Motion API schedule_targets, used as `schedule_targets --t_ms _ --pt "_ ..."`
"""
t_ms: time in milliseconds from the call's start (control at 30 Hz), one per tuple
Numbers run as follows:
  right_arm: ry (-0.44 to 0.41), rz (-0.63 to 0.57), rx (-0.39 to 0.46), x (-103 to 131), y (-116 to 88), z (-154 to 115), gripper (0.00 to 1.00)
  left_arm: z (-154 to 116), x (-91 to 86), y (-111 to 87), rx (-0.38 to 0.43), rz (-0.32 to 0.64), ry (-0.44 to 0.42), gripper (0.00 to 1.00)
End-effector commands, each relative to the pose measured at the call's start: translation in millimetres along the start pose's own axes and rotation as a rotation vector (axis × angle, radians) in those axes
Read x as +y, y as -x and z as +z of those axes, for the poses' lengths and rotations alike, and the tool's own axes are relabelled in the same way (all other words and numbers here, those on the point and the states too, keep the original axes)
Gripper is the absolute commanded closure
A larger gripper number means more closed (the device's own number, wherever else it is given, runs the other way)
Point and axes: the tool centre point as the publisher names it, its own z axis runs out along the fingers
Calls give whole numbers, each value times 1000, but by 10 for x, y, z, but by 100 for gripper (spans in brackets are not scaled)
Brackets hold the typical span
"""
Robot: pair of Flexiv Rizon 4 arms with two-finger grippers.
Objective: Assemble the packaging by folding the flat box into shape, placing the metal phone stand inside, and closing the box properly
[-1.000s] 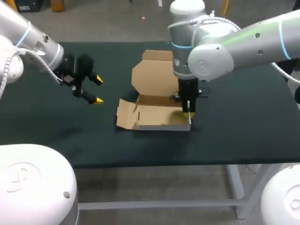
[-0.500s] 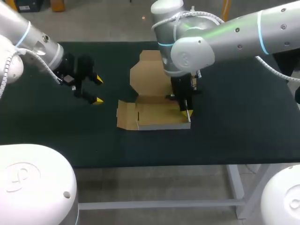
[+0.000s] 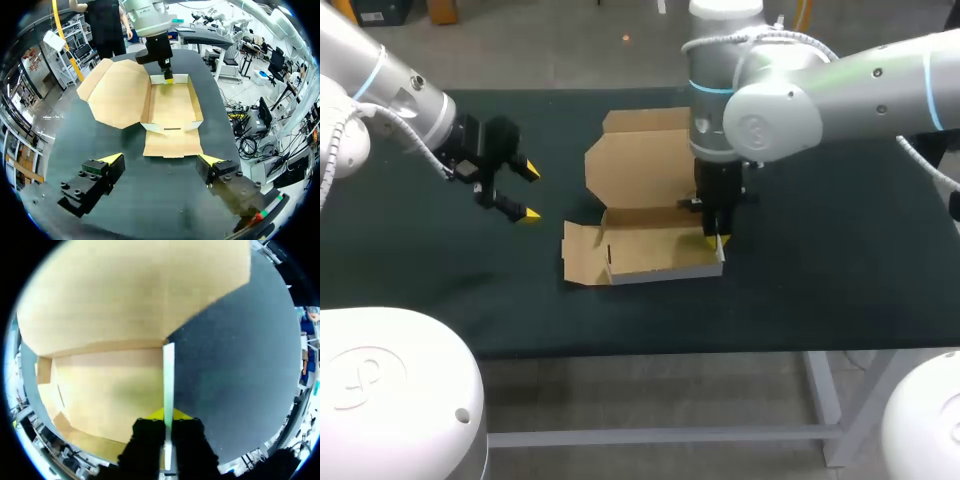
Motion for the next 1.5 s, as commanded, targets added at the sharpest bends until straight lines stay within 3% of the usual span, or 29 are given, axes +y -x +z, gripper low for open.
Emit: schedule_targets --t_ms 33,233,367,800,1500 --pt "1 -10 76 -39 23 6 100 -7 -6 -5 1 0 4 0" --pt "-34 -7 78 -34 -31 37 100 -7 -6 -5 1 0 4 0" --pt "-77 18 31 -18 -63 39 100 -7 -6 -5 1 0 4 0" --pt "-85 35 -30 -7 -110 64 100 -7 -6 -5 1 0 4 0" --pt "-76 39 -12 -10 -84 46 100 -7 -6 -5 1 0 4 0"
